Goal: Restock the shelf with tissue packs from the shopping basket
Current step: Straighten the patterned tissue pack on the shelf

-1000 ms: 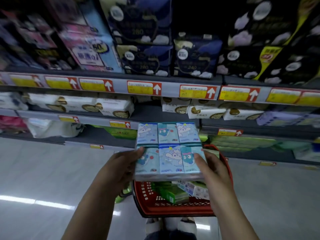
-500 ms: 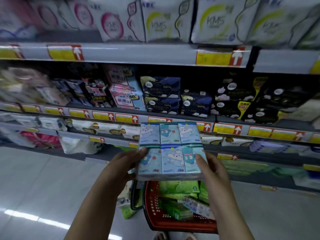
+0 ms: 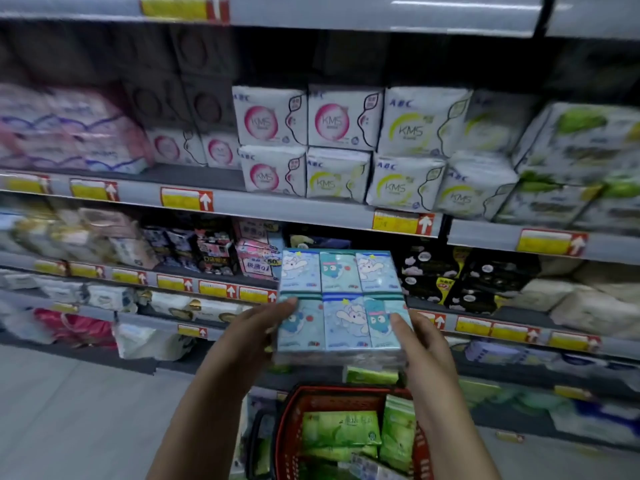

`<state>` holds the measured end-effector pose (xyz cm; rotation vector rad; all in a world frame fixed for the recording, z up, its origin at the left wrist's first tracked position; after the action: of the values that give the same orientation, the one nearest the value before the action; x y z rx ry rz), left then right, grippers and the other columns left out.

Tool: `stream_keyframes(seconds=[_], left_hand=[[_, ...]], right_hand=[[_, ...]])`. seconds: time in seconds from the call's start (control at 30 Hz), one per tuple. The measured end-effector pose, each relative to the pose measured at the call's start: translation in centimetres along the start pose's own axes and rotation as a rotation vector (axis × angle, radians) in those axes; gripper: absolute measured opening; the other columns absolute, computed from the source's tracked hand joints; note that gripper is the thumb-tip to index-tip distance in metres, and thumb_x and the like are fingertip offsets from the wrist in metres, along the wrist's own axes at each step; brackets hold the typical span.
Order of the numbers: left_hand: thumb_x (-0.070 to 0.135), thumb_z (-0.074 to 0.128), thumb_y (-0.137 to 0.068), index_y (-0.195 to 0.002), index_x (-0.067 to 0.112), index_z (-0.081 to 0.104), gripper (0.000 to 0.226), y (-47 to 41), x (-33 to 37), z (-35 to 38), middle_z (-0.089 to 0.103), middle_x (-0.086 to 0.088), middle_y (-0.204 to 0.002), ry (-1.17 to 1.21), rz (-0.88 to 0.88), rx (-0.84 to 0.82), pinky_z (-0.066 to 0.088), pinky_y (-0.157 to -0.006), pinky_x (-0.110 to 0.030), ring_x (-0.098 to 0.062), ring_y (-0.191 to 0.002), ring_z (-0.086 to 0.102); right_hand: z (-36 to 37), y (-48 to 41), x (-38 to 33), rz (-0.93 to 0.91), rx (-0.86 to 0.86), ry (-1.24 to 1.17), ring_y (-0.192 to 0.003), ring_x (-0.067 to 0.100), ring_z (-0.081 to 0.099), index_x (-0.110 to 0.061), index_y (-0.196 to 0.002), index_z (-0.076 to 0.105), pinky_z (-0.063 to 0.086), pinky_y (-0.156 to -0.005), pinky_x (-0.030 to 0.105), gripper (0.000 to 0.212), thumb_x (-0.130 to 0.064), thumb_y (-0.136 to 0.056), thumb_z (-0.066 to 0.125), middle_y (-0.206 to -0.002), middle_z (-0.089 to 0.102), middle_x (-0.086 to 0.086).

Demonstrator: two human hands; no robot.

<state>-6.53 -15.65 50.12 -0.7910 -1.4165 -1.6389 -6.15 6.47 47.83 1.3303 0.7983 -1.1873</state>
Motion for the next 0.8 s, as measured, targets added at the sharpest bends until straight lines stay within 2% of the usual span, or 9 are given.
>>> stream_keyframes(seconds=[0.1, 0.23, 0.3, 0.4, 0.5, 0.6, 0.67, 0.77, 0.8], left_hand=[[0.038, 0.066, -0.08, -0.112, -0.005, 0.062, 0.053, 0.3, 1.7, 0.3, 0.067, -0.027, -0.111, -0.029, 0.069, -0.069, 0.042, -0.096, -0.061, -0.046, -0.103, 0.063], [0.032, 0.06, -0.084, -0.107, -0.004, 0.064, 0.042, 0.4, 3.3, 0.9, 0.071, -0.023, -0.103, -0.067, 0.115, -0.09, 0.054, -0.079, -0.044, -0.037, -0.091, 0.07], [0.03, 0.061, -0.076, -0.101, -0.003, 0.066, 0.041, 0.6, 4.2, 1.2, 0.073, -0.022, -0.097, -0.029, 0.125, -0.092, 0.052, -0.079, -0.042, -0.034, -0.084, 0.071], [0.032, 0.065, -0.069, -0.106, 0.001, 0.065, 0.047, 1.1, 5.3, 1.1, 0.073, -0.02, -0.099, 0.063, 0.122, -0.078, 0.053, -0.074, -0.041, -0.034, -0.086, 0.071], [0.028, 0.066, -0.069, -0.113, 0.0, 0.062, 0.052, 1.6, 6.6, 0.9, 0.071, -0.023, -0.103, 0.188, 0.132, -0.093, 0.06, -0.06, -0.037, -0.037, -0.091, 0.07], [0.027, 0.065, -0.067, -0.118, 0.0, 0.061, 0.057, 1.7, 7.3, 0.5, 0.07, -0.021, -0.11, 0.288, 0.111, -0.106, 0.059, -0.074, -0.041, -0.037, -0.102, 0.066], [0.027, 0.068, -0.065, -0.12, 0.005, 0.061, 0.06, 1.7, 7.6, -0.1, 0.07, -0.018, -0.111, 0.318, 0.119, -0.134, 0.058, -0.075, -0.039, -0.034, -0.099, 0.068], [0.021, 0.07, -0.064, -0.127, 0.026, 0.057, 0.064, 1.7, 8.3, -1.4, 0.07, -0.009, -0.115, 0.364, 0.193, -0.119, 0.057, -0.072, -0.039, -0.031, -0.098, 0.069], [0.023, 0.069, -0.063, -0.125, 0.031, 0.059, 0.063, 1.8, 8.5, -1.7, 0.071, -0.006, -0.115, 0.373, 0.212, -0.123, 0.057, -0.071, -0.039, -0.031, -0.098, 0.069]], right_hand=[[0.3, 0.5, -2.0, -0.058, 0.019, -0.015, -0.109, 0.02, 0.062, -0.031, -0.108, 0.065, 0.05, -0.09, 0.042, 0.046, -0.049, -0.066, 0.067, -0.119, 0.065, -0.004], [-0.1, 0.9, -4.6, -0.086, 0.065, -0.01, -0.101, 0.017, 0.065, -0.031, -0.1, 0.067, 0.05, -0.086, 0.039, 0.033, -0.047, -0.071, 0.064, -0.107, 0.07, -0.004], [-0.3, 0.9, -5.8, -0.075, 0.087, -0.035, -0.093, 0.016, 0.067, -0.028, -0.096, 0.069, 0.05, -0.073, 0.034, 0.027, -0.048, -0.085, 0.054, -0.097, 0.074, -0.004], [-0.9, 0.9, -7.6, -0.079, 0.093, -0.111, -0.087, 0.023, 0.067, -0.018, -0.094, 0.07, 0.046, -0.063, 0.035, 0.044, -0.04, -0.099, 0.033, -0.088, 0.076, 0.001], [-1.0, 1.7, -9.1, -0.185, 0.084, -0.011, -0.096, 0.027, 0.067, -0.016, -0.109, 0.068, 0.052, -0.076, 0.042, 0.035, -0.03, -0.102, 0.036, -0.104, 0.073, 0.004], [-0.8, 2.1, -9.6, -0.284, 0.064, 0.093, -0.097, 0.018, 0.066, -0.021, -0.119, 0.061, 0.053, -0.065, 0.023, 0.025, -0.014, -0.098, 0.048, -0.115, 0.067, -0.003], [-0.2, 2.3, -10.1, -0.372, -0.005, 0.21, -0.104, 0.01, 0.062, -0.033, -0.125, 0.052, 0.053, -0.072, 0.022, 0.039, -0.009, -0.094, 0.053, -0.125, 0.059, -0.008], [1.2, 3.0, -10.9, -0.452, -0.192, 0.289, -0.112, -0.008, 0.054, -0.048, -0.134, 0.033, 0.052, -0.091, 0.032, 0.064, -0.013, -0.088, 0.061, -0.14, 0.042, -0.02], [1.6, 3.3, -11.3, -0.477, -0.243, 0.286, -0.116, -0.012, 0.049, -0.05, -0.136, 0.029, 0.05, -0.093, 0.028, 0.072, -0.013, -0.085, 0.063, -0.142, 0.036, -0.025]])
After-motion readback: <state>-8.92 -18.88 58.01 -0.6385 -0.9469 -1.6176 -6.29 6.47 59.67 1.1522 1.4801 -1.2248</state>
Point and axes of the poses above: each hand's wrist, its own y-axis away from the middle knuckle, its own z-axis out of the palm, x = y × z, the point moved 5 cm from there along -y, towards the middle knuckle
